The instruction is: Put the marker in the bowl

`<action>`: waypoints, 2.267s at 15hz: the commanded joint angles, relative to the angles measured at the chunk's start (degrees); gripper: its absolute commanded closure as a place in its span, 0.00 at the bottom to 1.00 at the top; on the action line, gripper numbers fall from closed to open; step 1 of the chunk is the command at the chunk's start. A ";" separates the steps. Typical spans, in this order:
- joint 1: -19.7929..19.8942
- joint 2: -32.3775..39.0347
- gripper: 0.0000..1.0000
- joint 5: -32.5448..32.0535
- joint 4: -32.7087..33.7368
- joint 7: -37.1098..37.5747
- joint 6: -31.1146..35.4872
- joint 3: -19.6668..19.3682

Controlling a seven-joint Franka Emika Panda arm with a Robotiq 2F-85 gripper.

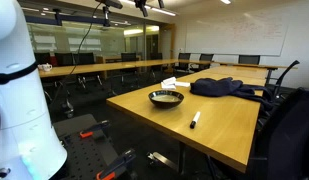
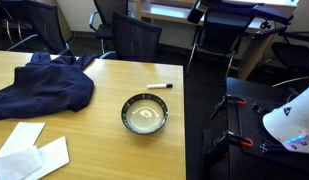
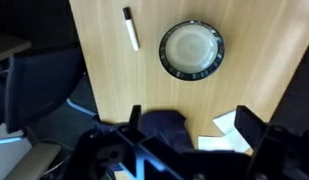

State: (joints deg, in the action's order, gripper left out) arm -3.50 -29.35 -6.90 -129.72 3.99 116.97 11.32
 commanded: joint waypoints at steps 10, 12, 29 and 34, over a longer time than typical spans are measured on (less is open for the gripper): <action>-0.47 10.74 0.00 -0.08 -3.80 -8.44 12.18 -7.24; -0.41 14.86 0.00 0.48 -5.14 -14.54 17.87 -9.76; 7.84 45.42 0.00 0.89 0.58 -29.22 22.03 -12.35; 8.68 53.40 0.00 -1.33 7.01 -29.42 21.10 -12.22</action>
State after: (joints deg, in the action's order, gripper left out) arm 4.42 20.56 -7.40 -126.76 -24.66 139.62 -1.62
